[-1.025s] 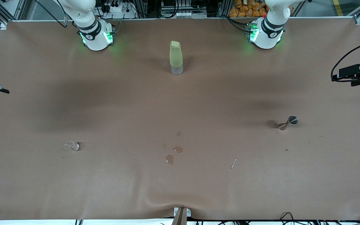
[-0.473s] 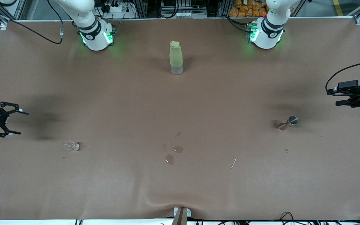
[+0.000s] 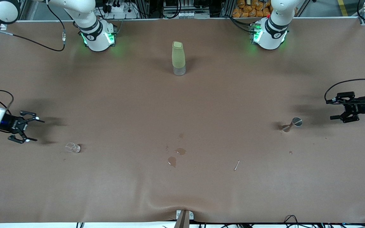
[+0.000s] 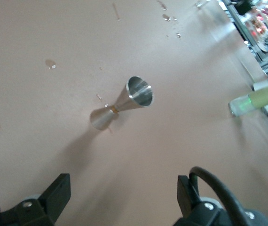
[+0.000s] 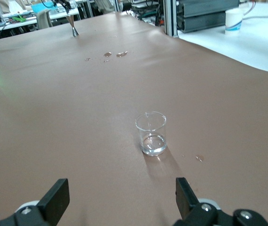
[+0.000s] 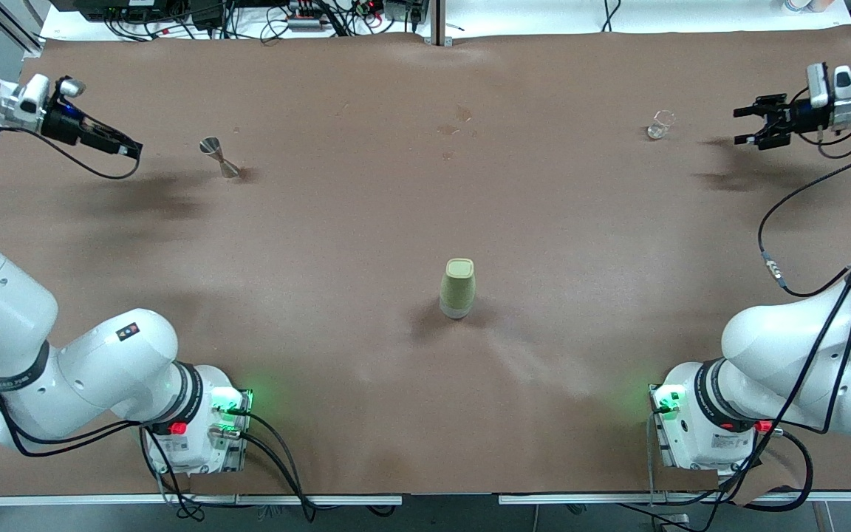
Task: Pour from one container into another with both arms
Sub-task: 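Move the right gripper to the glass beaker while the left gripper reaches the jigger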
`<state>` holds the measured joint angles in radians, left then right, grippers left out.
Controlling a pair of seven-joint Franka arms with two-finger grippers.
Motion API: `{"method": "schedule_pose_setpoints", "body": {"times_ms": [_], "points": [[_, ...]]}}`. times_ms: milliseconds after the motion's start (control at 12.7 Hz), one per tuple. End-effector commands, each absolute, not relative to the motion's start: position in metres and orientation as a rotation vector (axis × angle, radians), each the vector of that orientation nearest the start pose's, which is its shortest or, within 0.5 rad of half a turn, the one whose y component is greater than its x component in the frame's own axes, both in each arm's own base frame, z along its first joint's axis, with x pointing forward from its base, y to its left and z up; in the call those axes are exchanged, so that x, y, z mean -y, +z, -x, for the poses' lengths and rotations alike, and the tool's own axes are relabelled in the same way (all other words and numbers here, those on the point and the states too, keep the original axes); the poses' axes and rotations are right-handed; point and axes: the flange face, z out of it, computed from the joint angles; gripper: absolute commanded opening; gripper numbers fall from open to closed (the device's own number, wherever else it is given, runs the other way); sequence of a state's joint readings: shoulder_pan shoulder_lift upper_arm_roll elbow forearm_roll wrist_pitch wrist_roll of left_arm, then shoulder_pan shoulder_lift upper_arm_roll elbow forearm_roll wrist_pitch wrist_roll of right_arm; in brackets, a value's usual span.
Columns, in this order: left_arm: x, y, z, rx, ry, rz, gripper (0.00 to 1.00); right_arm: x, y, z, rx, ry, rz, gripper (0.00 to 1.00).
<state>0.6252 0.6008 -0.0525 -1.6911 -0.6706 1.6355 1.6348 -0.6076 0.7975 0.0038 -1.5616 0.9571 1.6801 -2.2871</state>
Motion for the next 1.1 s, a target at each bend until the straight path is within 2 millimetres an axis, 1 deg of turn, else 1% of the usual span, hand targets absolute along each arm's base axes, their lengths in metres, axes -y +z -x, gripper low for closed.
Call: {"method": "schedule_pose_setpoints", "body": {"times_ms": [0,79,158,237,394,473,552,710,789,868,1025], "points": [[-0.282,0.201,-0.559,1.0,0.568,-1.945,1.0,0.28,0.155,-0.587,1.319,-1.029,1.764,1.0],[-0.281,0.183,-0.558,1.045,0.651,-1.887,1.0,0.266,0.141,-0.589,1.328,-1.015,1.737,1.0],[-0.276,0.169,-0.558,1.101,0.728,-1.831,0.96,0.257,0.131,-0.591,1.313,-1.013,1.73,1.0],[-0.27,0.154,-0.558,1.158,0.804,-1.773,0.9,0.253,0.127,-0.595,1.297,-1.037,1.738,1.0],[-0.255,0.127,-0.56,1.209,0.923,-1.683,0.89,0.239,0.124,-0.603,1.293,-1.046,1.727,1.0],[-0.247,0.118,-0.56,1.236,0.961,-1.64,0.87,0.234,0.126,-0.609,1.267,-1.069,1.736,1.0],[-0.241,0.116,-0.562,1.274,0.995,-1.603,0.87,0.23,0.128,-0.614,1.243,-1.105,1.736,1.0],[-0.231,0.114,-0.566,1.317,1.066,-1.544,0.83,0.232,0.123,-0.617,1.233,-1.131,1.772,1.0],[-0.225,0.11,-0.568,1.326,1.12,-1.507,0.81,0.233,0.117,-0.616,1.219,-1.137,1.788,1.0],[-0.218,0.101,-0.568,1.327,1.174,-1.47,0.78,0.233,0.113,-0.616,1.207,-1.14,1.79,1.0],[-0.212,0.093,-0.567,1.33,1.205,-1.448,0.77,0.233,0.105,-0.614,1.201,-1.134,1.803,1.0]]}}
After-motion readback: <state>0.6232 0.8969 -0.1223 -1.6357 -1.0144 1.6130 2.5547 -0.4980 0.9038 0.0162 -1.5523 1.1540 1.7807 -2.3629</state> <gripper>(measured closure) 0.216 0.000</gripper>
